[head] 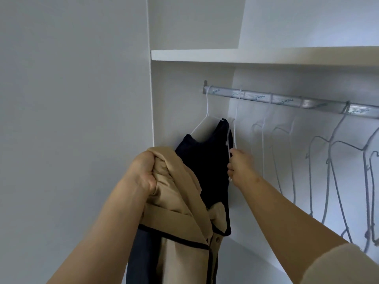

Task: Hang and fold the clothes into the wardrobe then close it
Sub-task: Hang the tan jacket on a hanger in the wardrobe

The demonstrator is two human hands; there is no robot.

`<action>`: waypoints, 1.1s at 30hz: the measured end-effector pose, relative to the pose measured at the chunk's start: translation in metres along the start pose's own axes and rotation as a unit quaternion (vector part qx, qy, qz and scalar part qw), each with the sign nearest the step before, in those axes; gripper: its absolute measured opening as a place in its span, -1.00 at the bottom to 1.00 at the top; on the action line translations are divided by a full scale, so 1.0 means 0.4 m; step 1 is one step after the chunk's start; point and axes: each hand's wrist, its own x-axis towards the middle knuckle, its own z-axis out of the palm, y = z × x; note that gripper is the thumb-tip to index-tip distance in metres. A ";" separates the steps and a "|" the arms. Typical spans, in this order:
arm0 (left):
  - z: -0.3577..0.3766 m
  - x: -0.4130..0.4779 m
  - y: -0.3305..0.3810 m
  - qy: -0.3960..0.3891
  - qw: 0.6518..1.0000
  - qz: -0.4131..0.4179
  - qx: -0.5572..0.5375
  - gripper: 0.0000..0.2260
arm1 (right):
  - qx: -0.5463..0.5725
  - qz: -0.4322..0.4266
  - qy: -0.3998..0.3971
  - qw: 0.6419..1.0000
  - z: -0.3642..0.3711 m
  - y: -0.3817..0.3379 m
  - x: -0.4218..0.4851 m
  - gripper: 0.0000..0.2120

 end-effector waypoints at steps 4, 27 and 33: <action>0.013 -0.012 -0.027 -0.014 1.000 -0.009 -0.004 -0.68 | 0.004 -0.034 0.001 0.999 -0.024 0.014 -0.034 -0.70; -0.082 -0.079 -0.143 -0.015 0.999 -0.035 -0.013 -0.70 | -0.032 -0.037 0.034 0.998 -0.076 0.164 -0.389 -0.81; -0.171 -0.100 -0.188 -0.101 0.984 -0.012 0.144 -0.73 | -0.085 -0.065 0.086 0.991 -0.093 0.295 -0.515 -0.76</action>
